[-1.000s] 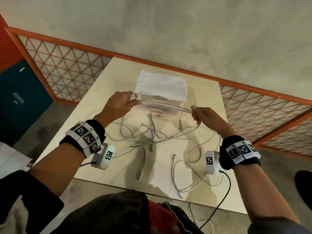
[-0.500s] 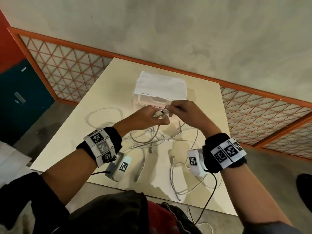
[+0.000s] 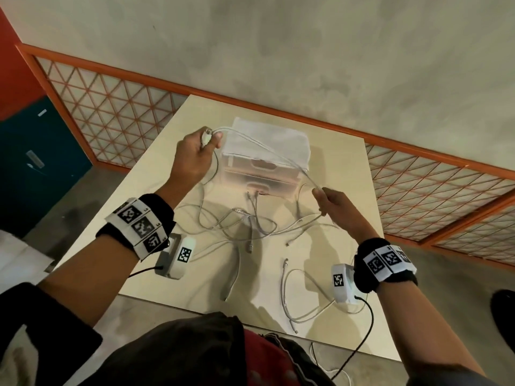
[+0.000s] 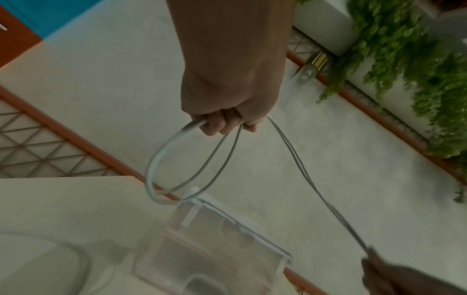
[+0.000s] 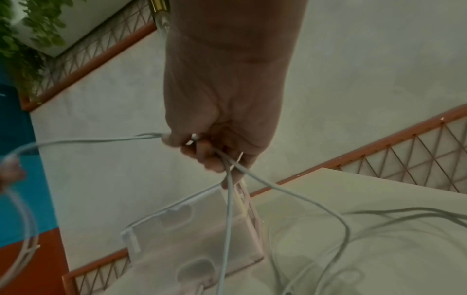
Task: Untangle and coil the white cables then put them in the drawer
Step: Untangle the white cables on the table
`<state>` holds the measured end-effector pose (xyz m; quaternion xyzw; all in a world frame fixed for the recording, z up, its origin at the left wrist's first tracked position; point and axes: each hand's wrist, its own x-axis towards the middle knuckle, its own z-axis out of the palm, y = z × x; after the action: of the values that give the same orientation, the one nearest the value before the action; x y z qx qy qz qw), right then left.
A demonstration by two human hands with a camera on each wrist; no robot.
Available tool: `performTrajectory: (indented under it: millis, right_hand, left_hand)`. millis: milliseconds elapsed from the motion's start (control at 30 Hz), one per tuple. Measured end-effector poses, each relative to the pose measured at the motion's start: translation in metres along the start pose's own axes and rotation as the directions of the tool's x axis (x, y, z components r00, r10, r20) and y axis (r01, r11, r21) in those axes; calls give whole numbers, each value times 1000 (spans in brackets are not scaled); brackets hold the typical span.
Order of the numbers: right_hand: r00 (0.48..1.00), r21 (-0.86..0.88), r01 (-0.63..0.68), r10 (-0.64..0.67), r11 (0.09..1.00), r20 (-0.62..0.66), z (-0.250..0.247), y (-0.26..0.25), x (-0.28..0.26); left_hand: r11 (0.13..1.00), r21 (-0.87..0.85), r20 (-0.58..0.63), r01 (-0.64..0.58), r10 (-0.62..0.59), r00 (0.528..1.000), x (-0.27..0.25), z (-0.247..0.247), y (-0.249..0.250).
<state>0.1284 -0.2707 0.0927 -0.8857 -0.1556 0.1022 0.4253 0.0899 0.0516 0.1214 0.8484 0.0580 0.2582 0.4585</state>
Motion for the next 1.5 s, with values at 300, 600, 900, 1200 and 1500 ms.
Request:
performTrajectory:
  millis: [300, 600, 900, 1200, 1500]
  right_hand:
    - [919, -30, 115, -118, 993, -377, -39, -31, 17]
    - [958, -37, 203, -206, 978, -199, -24, -48, 16]
    - [927, -130, 339, -307, 932, 214, 18, -94, 18]
    - [977, -87, 29, -10, 996, 215, 25, -9, 14]
    - [984, -240, -61, 99, 969, 148, 42, 14, 12]
  left_hand:
    - [906, 424, 279, -4, -127, 952, -35, 7, -43]
    - [960, 203, 410, 193, -262, 874, -36, 12, -33]
    - [994, -108, 706, 10, 70, 705, -43, 49, 27]
    - [991, -23, 172, -133, 135, 976, -19, 22, 33]
    - [993, 54, 119, -103, 96, 988, -21, 20, 34]
